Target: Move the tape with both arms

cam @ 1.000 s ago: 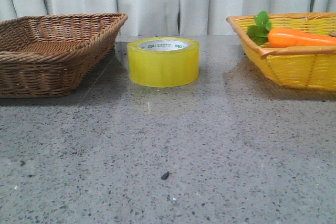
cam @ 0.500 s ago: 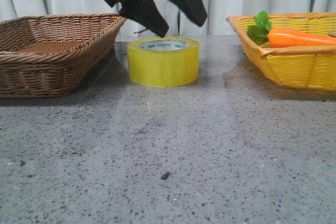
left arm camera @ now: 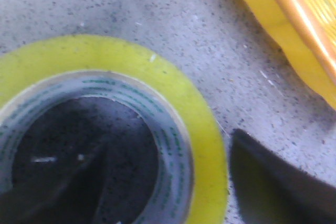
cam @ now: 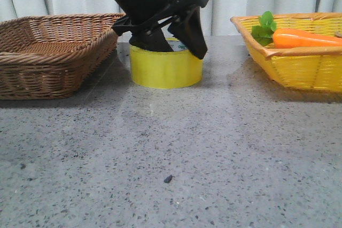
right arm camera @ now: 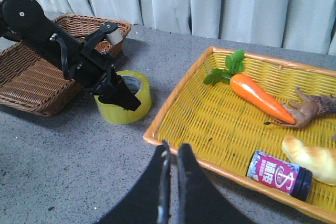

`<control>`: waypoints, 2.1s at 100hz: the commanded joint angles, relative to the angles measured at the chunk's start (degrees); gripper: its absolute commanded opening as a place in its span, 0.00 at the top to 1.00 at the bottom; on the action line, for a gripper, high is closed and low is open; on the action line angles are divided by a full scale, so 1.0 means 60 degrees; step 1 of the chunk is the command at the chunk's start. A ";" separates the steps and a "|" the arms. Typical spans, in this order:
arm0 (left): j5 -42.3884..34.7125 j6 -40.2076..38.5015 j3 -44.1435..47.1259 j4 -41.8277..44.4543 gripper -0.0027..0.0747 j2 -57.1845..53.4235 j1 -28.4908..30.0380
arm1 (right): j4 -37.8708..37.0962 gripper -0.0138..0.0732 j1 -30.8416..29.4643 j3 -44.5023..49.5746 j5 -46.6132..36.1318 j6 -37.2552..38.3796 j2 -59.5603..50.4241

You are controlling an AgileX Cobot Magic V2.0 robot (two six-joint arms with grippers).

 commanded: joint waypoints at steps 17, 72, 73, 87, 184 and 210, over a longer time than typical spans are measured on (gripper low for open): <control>-0.0207 0.0603 -0.1087 -0.1057 0.99 -0.0621 -0.0076 | -0.0449 0.90 -0.0023 -0.0173 -0.0694 0.0006 0.0238; 0.1043 -0.0141 -0.3531 0.2869 0.99 -0.2903 0.0761 | -0.0675 0.90 -0.0023 -0.0159 -0.0905 0.0006 0.0608; 0.1208 -0.0228 -0.3514 0.2967 0.99 -0.2903 0.0801 | -0.0675 0.90 -0.0023 -0.0159 -0.0905 0.0006 0.0628; 0.1943 -0.0468 -0.2604 0.3719 0.99 -0.2903 0.1820 | -0.0675 0.90 -0.0023 0.0037 -0.0829 0.0006 0.0623; -0.2544 -0.0773 0.3956 0.1987 0.66 -0.8445 0.1023 | -0.2356 0.90 -0.0023 0.2199 -0.2606 0.0027 -0.2206; -0.4585 -0.0773 0.8397 0.1987 0.92 -1.1868 0.0183 | -0.2775 0.90 -0.0023 0.3838 -0.3212 0.0027 -0.4084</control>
